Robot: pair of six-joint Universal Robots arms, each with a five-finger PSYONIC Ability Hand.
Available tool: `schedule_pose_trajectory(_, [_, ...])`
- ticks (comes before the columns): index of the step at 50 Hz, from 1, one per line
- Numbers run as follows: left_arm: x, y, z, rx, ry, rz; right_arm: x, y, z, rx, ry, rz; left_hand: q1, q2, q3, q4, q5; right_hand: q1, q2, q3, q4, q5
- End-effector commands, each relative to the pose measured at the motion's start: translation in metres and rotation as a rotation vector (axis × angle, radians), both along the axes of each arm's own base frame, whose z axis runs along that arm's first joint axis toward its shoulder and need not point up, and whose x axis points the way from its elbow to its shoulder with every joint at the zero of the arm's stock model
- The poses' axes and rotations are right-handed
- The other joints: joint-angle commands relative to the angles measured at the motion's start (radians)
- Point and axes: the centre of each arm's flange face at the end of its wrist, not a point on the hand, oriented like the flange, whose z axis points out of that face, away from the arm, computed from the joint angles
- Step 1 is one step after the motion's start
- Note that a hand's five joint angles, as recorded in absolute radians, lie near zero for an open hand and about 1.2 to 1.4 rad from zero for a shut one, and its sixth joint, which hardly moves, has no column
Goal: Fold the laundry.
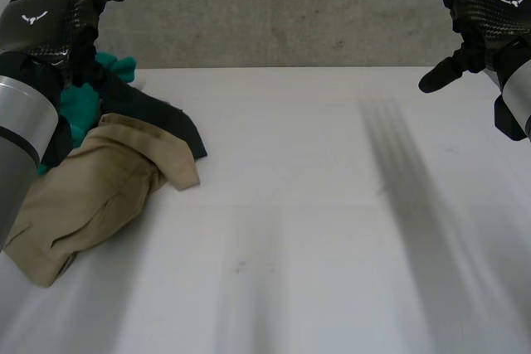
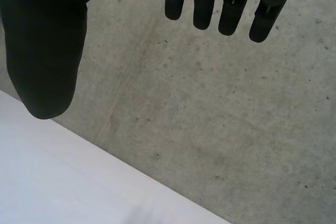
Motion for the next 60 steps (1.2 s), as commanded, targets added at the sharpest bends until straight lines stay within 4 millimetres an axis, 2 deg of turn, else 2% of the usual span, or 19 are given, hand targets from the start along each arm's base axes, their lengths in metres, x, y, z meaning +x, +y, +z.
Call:
schedule_pose_trajectory(1, [0.000, 0.000, 0.001, -0.002, 0.001, 0.000, 0.001, 0.002, 0.000, 0.009, 0.006, 0.014, -0.096, -0.103, -0.101, -0.099, -0.096, -0.093, -0.081, -0.102, -0.103, -0.100])
schedule_pose_trajectory(10, [0.000, -0.001, 0.004, -0.013, 0.005, 0.000, 0.005, 0.003, 0.000, 0.008, 0.006, 0.051, -0.096, -0.103, -0.101, -0.099, -0.096, -0.093, -0.081, -0.102, -0.103, -0.100])
schedule_pose_trajectory(15, [0.001, -0.009, 0.018, -0.064, 0.001, 0.018, 0.004, 0.002, 0.000, 0.009, 0.007, 0.051, -0.092, -0.099, -0.097, -0.095, -0.092, -0.093, -0.081, -0.102, -0.103, -0.100])
schedule_pose_trajectory(19, [0.012, -0.051, 0.011, -0.087, -0.116, 0.120, 0.004, 0.003, -0.001, 0.010, 0.012, 0.054, -0.089, -0.096, -0.094, -0.092, -0.090, -0.093, -0.081, -0.102, -0.103, -0.100])
schedule_pose_trajectory(20, [0.019, -0.074, 0.002, -0.083, -0.201, 0.168, 0.004, 0.003, -0.001, 0.010, 0.012, 0.054, -0.089, -0.096, -0.094, -0.092, -0.090, -0.093, -0.081, -0.102, -0.103, -0.100])
schedule_pose_trajectory(25, [0.029, -0.137, -0.027, -0.085, -0.449, 0.265, 0.005, 0.003, -0.002, 0.012, 0.015, 0.055, -0.089, -0.096, -0.094, -0.092, -0.090, -0.093, -0.081, -0.102, -0.103, -0.100])
schedule_pose_trajectory(28, [0.029, -0.158, -0.037, -0.110, -0.518, 0.290, 0.005, 0.004, -0.002, 0.013, 0.016, 0.056, -0.087, -0.093, -0.091, -0.089, -0.087, -0.093, -0.081, -0.102, -0.103, -0.100])
schedule_pose_trajectory(29, [0.036, -0.176, -0.047, -0.121, -0.557, 0.319, 0.005, 0.004, -0.002, 0.013, 0.016, 0.057, -0.087, -0.093, -0.091, -0.089, -0.087, -0.093, -0.081, -0.102, -0.103, -0.100])
schedule_pose_trajectory(32, [0.058, -0.205, -0.065, -0.123, -0.612, 0.380, 0.005, 0.004, -0.003, 0.016, 0.018, 0.058, -0.087, -0.093, -0.091, -0.089, -0.087, -0.093, -0.081, -0.102, -0.103, -0.100])
schedule_pose_trajectory(37, [0.071, -0.235, -0.093, -0.133, -0.659, 0.399, 0.005, 0.004, -0.003, 0.019, 0.019, 0.058, -0.040, -0.047, -0.045, -0.043, -0.040, -0.093, -0.081, -0.102, -0.103, -0.100])
schedule_pose_trajectory(43, [0.070, -0.251, -0.109, -0.166, -0.723, 0.319, 0.005, 0.003, -0.004, 0.016, 0.031, 0.055, 0.256, 0.250, 0.252, 0.254, 0.256, -0.093, -0.081, -0.102, -0.103, -0.100])
schedule_pose_trajectory(46, [0.071, -0.252, -0.108, -0.170, -0.723, 0.310, 0.003, 0.002, -0.003, 0.010, 0.037, 0.050, 1.044, 1.037, 1.039, 1.041, 1.044, -0.093, -0.081, -0.102, -0.103, -0.100])
schedule_pose_trajectory(47, [0.071, -0.252, -0.107, -0.170, -0.721, 0.312, 0.001, 0.001, -0.003, 0.010, 0.038, 0.044, 1.125, 1.118, 1.120, 1.122, 1.125, -0.093, -0.081, -0.102, -0.103, -0.100])
schedule_pose_trajectory(50, [0.063, -0.247, -0.095, -0.192, -0.704, 0.313, -0.001, -0.001, -0.002, 0.006, 0.041, 0.034, 1.126, 1.119, 1.121, 1.123, 1.126, -0.093, -0.081, -0.102, -0.103, -0.100])
schedule_pose_trajectory(53, [0.048, -0.227, -0.046, -0.281, -0.626, 0.327, -0.003, -0.003, -0.001, 0.004, 0.042, 0.028, 1.126, 1.119, 1.121, 1.123, 1.126, -0.093, -0.081, -0.102, -0.103, -0.100])
schedule_pose_trajectory(54, [0.040, -0.212, -0.017, -0.335, -0.561, 0.319, -0.004, -0.003, -0.001, 0.002, 0.041, 0.025, 1.126, 1.119, 1.121, 1.123, 1.126, -0.093, -0.081, -0.102, -0.103, -0.100])
schedule_pose_trajectory(55, [0.037, -0.205, -0.002, -0.362, -0.525, 0.314, -0.004, -0.004, -0.001, 0.001, 0.041, 0.025, 1.126, 1.119, 1.121, 1.123, 1.126, -0.093, -0.081, -0.102, -0.103, -0.100])
schedule_pose_trajectory(58, [0.030, -0.178, 0.040, -0.433, -0.403, 0.285, -0.005, -0.004, 0.000, -0.001, 0.041, 0.022, 1.126, 1.119, 1.121, 1.123, 1.126, -0.093, -0.081, -0.102, -0.103, -0.100])
schedule_pose_trajectory(60, [0.032, -0.171, 0.049, -0.439, -0.372, 0.281, -0.005, -0.004, 0.001, -0.002, 0.040, 0.021, 1.126, 1.119, 1.121, 1.123, 1.126, -0.093, -0.081, -0.102, -0.103, -0.100])
